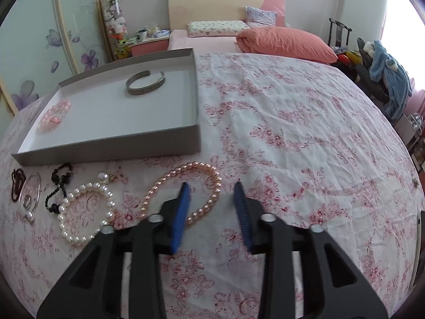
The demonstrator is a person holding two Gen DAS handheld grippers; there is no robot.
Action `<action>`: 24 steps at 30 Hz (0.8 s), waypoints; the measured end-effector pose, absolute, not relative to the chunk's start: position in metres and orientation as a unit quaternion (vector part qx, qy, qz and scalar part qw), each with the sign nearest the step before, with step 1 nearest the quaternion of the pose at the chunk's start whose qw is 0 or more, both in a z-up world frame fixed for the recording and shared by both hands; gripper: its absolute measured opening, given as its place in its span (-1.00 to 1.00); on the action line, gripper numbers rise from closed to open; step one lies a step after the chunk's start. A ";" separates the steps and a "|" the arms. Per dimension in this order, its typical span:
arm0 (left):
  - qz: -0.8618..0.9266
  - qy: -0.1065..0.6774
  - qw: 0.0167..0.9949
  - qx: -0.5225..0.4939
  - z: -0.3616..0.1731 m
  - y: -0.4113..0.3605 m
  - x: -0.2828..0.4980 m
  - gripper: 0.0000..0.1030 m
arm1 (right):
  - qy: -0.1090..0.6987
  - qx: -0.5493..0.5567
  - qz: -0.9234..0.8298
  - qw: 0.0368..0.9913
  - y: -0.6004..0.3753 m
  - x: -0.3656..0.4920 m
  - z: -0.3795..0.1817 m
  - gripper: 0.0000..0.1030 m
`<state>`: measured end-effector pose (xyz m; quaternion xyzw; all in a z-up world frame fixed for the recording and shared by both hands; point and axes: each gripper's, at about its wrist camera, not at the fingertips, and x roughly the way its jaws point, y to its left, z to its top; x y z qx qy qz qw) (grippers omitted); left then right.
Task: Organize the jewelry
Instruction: 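Grasp the pink pearl bracelet with the right tool while the left tool grasps the dark red bead necklace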
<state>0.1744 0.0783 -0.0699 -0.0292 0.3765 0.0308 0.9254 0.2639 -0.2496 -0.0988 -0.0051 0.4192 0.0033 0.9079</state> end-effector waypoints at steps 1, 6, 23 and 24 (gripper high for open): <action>0.027 0.378 0.925 -0.028 -0.070 0.076 0.175 0.14 | 0.419 -0.011 0.001 0.908 -0.249 0.262 -0.098 -0.65; 0.009 0.386 0.922 -0.023 -0.075 0.065 0.179 0.14 | 0.417 -0.003 -0.034 0.908 -0.261 0.261 -0.098 -0.85; 0.024 0.439 0.896 -0.063 -0.096 0.045 0.221 -0.03 | 0.419 -0.003 -0.029 0.908 -0.263 0.265 -0.098 -0.86; 0.027 0.440 0.896 -0.051 -0.096 0.041 0.221 -0.15 | 0.419 -0.002 -0.029 0.908 -0.263 0.265 -0.098 -0.86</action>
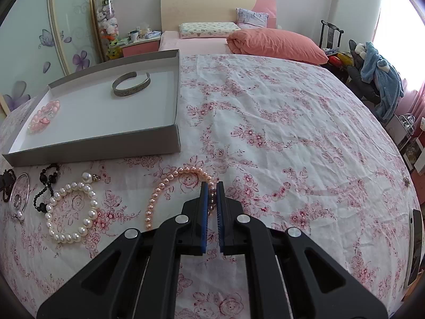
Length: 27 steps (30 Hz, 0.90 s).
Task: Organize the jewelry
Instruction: 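Grasp the pink pearl bracelet with the right tool while the left tool grasps the dark red bead necklace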
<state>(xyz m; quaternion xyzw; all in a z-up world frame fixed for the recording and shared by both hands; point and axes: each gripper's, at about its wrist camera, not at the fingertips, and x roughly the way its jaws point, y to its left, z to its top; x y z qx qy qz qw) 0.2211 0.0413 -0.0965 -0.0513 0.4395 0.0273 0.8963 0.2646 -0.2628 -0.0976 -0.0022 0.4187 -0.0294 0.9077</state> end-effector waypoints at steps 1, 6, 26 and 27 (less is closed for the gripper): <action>0.025 0.439 0.897 -0.048 -0.096 0.040 0.221 -0.27 | 0.419 -0.003 -0.030 0.908 -0.262 0.265 -0.098 -0.86; 0.030 0.436 0.899 -0.003 -0.098 0.037 0.218 -0.70 | 0.419 -0.001 -0.029 0.908 -0.263 0.265 -0.098 -0.86; 0.031 0.435 0.900 -0.009 -0.097 0.064 0.205 -0.80 | 0.419 -0.012 0.024 0.908 -0.249 0.263 -0.098 -0.86; 0.031 0.435 0.900 -0.008 -0.097 0.064 0.205 -0.80 | 0.419 -0.015 0.023 0.908 -0.247 0.263 -0.098 -0.86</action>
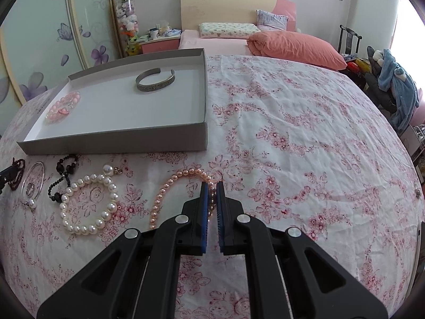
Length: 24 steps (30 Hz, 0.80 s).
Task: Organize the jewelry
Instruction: 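Lift and carry the pearl bracelet and red necklace over the tray with both tools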
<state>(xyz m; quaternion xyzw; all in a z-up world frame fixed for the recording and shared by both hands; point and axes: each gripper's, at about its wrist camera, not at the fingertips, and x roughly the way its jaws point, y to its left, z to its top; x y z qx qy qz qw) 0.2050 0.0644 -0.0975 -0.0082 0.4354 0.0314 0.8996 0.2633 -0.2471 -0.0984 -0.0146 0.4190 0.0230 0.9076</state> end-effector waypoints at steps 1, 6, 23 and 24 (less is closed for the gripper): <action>0.033 0.436 0.900 -0.005 -0.098 0.064 0.205 -0.80 | 0.419 -0.017 0.022 0.908 -0.248 0.263 -0.098 -0.86; 0.033 0.436 0.899 -0.004 -0.097 0.064 0.205 -0.80 | 0.419 -0.021 0.020 0.908 -0.249 0.264 -0.099 -0.86; 0.031 0.436 0.899 -0.009 -0.097 0.062 0.205 -0.80 | 0.419 -0.015 0.023 0.907 -0.250 0.264 -0.099 -0.86; 0.031 0.436 0.899 -0.009 -0.097 0.062 0.205 -0.80 | 0.419 -0.015 0.023 0.907 -0.249 0.264 -0.099 -0.86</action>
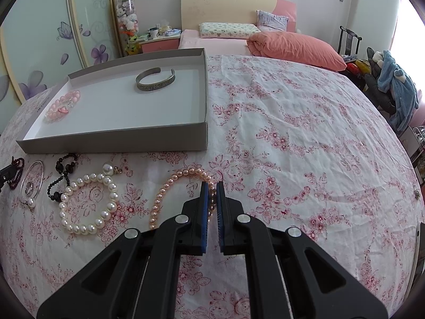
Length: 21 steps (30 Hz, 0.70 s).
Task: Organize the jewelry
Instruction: 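Lift and carry the pearl bracelet and red necklace over the tray with both tools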
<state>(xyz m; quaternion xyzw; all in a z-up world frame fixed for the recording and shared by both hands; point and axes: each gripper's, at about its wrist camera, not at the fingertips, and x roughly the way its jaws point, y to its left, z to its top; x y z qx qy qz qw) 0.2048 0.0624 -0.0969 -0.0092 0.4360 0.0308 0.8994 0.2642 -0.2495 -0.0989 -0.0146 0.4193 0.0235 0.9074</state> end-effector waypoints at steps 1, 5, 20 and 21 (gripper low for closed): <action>0.031 0.436 0.899 -0.009 -0.097 0.062 0.205 -0.80 | 0.419 -0.014 0.024 0.907 -0.250 0.264 -0.099 -0.86; 0.030 0.435 0.900 -0.006 -0.097 0.061 0.205 -0.81 | 0.419 0.004 0.029 0.907 -0.255 0.265 -0.099 -0.87; -0.016 0.363 0.930 -0.052 -0.059 0.066 0.179 -0.90 | 0.299 0.055 0.100 0.947 -0.248 0.228 -0.041 -0.87; -0.019 0.359 0.932 -0.054 -0.056 0.065 0.178 -0.90 | 0.296 0.055 0.102 0.948 -0.247 0.228 -0.039 -0.87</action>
